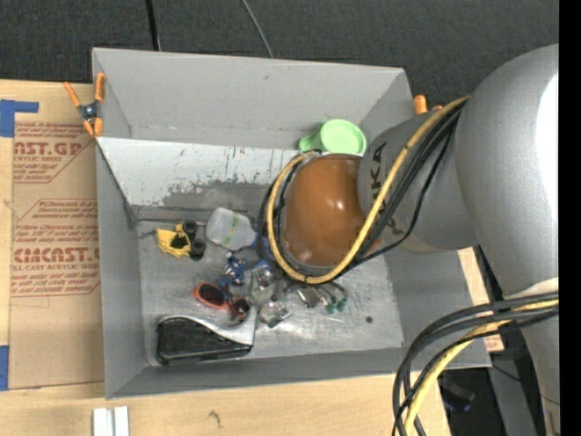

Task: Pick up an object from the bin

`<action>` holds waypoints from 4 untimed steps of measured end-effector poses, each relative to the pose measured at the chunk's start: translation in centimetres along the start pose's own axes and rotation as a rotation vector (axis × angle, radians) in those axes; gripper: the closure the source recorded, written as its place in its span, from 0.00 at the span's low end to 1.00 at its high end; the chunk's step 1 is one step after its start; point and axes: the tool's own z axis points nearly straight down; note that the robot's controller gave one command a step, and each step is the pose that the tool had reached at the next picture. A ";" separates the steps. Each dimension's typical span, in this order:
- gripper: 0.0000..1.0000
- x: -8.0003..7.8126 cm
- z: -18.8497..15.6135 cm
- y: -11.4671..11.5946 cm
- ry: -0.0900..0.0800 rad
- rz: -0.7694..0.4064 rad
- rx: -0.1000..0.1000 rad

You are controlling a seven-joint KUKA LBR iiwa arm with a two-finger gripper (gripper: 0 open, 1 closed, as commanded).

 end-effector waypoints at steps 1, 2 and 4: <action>1.00 0.0 0.0 0.0 0.000 0.000 0.000; 1.00 1.3 -0.3 0.0 -0.024 -0.011 0.003; 0.00 -2.4 -2.8 4.3 -0.005 -0.555 0.016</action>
Offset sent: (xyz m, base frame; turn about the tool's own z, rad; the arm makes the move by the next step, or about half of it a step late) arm -0.0233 -0.0130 0.0008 -0.0139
